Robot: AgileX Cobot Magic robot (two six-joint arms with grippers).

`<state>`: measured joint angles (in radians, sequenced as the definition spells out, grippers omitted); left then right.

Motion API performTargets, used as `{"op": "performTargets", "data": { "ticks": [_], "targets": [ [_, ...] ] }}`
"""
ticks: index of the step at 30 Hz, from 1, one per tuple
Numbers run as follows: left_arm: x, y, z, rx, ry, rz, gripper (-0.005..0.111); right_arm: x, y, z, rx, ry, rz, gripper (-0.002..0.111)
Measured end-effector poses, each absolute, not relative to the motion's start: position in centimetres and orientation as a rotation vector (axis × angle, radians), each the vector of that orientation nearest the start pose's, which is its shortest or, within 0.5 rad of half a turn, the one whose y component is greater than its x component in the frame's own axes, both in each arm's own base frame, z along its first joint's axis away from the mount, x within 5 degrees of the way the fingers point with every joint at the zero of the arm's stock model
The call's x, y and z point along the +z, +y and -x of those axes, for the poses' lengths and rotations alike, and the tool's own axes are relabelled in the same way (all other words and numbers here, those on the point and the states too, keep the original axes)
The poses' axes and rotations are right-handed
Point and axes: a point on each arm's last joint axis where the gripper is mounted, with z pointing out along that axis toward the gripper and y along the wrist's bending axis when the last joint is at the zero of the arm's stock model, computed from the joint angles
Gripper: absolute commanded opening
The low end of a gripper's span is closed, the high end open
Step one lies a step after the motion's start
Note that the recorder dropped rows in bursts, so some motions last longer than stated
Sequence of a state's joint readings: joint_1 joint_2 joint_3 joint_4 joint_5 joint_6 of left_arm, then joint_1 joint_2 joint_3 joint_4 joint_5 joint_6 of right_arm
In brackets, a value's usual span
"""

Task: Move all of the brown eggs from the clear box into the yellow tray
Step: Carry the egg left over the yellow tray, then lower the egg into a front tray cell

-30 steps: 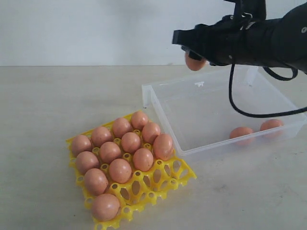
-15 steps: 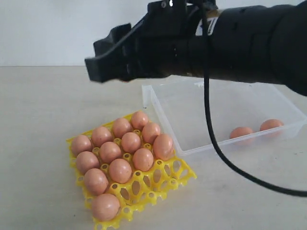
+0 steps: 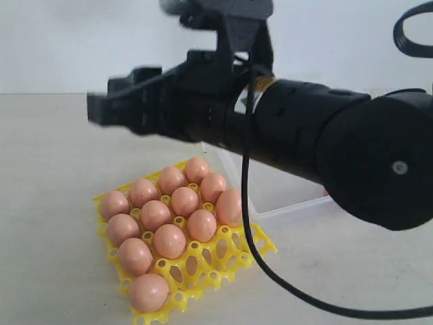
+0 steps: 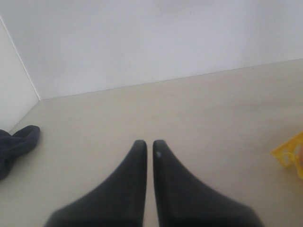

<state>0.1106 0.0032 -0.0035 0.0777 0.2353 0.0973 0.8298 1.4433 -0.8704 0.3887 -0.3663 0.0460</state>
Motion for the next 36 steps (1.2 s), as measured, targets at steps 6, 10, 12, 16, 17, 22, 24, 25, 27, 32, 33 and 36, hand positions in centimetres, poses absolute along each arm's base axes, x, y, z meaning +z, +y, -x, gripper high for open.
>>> {"op": "performTargets", "data": {
  "ticks": [6,10,12,16,17,22,24,25,27,32,33,36],
  "targets": [
    [19.3,0.8,-5.5,0.225,1.723,-0.040,0.004,32.0,21.6,-23.9,1.100,1.543,-0.233,0.000],
    [19.3,0.8,-5.5,0.225,1.723,-0.040,0.004,32.9,20.5,-24.5,1.287,1.403,-0.280,0.000],
    [19.3,0.8,-5.5,0.225,1.723,-0.040,0.004,33.2,19.7,-24.6,1.411,1.318,-0.228,0.000],
    [19.3,0.8,-5.5,0.225,1.723,-0.040,0.004,33.5,17.6,-24.4,1.568,1.198,0.024,0.000],
    [19.3,0.8,-5.5,0.225,1.723,-0.040,0.004,33.2,17.3,-24.3,1.580,1.208,0.085,0.000],
    [19.3,0.8,-5.5,0.225,1.723,-0.040,0.004,30.9,17.1,-24.0,1.541,1.445,0.327,0.000],
    [19.3,0.8,-5.5,0.225,1.723,-0.040,0.004,29.5,17.6,-23.8,1.499,1.570,0.435,0.000],
    [19.3,0.8,-5.5,0.225,1.723,-0.040,0.004,28.7,18.0,-23.5,1.480,1.630,0.499,0.000],
    [19.3,0.8,-5.5,0.225,1.723,-0.040,0.004,27.3,18.7,-23.0,1.462,1.709,0.600,0.000],
    [19.3,0.8,-5.5,0.225,1.723,-0.040,0.004,24.1,20.5,-22.7,1.448,1.822,0.728,0.000],
    [19.3,0.8,-5.5,0.225,1.723,-0.040,0.004,23.5,20.7,-22.8,1.435,1.839,0.736,0.000],
    [19.3,0.8,-5.5,0.225,1.723,-0.040,0.004,21.1,21.2,-23.5,1.377,1.933,0.733,0.000]
  ]
}}
